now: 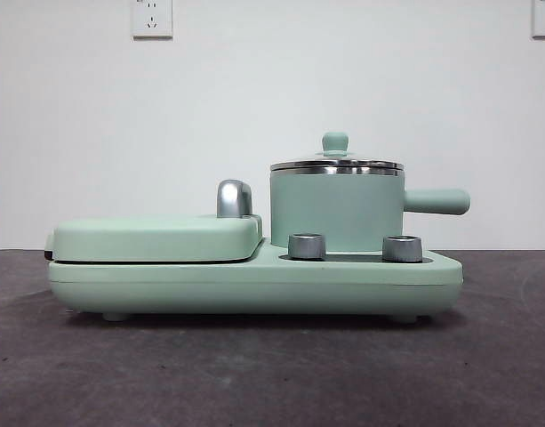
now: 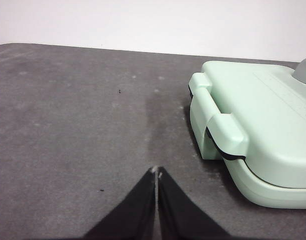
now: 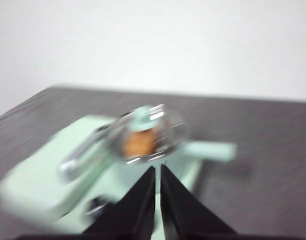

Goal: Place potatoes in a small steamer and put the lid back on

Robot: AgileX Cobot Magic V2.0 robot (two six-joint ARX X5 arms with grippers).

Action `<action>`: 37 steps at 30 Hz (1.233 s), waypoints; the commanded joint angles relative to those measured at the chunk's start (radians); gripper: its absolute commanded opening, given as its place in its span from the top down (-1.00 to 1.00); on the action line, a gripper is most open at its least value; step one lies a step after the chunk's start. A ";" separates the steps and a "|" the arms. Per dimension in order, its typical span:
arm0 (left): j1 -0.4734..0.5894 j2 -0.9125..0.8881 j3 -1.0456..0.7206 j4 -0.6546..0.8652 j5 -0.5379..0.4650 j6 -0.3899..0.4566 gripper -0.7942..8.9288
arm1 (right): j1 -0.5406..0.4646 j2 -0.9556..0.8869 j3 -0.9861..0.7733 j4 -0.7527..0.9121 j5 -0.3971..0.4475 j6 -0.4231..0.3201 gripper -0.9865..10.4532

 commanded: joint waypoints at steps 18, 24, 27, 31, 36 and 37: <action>0.001 0.000 -0.019 -0.010 -0.005 0.006 0.83 | -0.190 -0.380 -0.721 0.306 0.216 -0.067 0.80; 0.001 0.000 -0.018 -0.010 -0.005 0.006 0.83 | -0.188 -0.380 -0.721 0.307 0.230 -0.083 0.80; 0.001 0.000 -0.018 -0.010 -0.005 0.006 0.83 | -0.182 -0.380 -0.721 0.314 0.230 -0.083 0.80; 0.001 0.000 -0.018 -0.010 -0.005 0.006 0.83 | -0.183 -0.380 -0.720 0.323 0.230 -0.083 0.80; 0.001 0.000 -0.018 -0.010 -0.005 0.006 0.83 | -0.183 -0.380 -0.720 0.322 0.230 -0.083 0.80; 0.001 0.000 -0.018 -0.010 -0.005 0.006 0.83 | -0.183 -0.380 -0.720 0.322 0.230 -0.083 0.80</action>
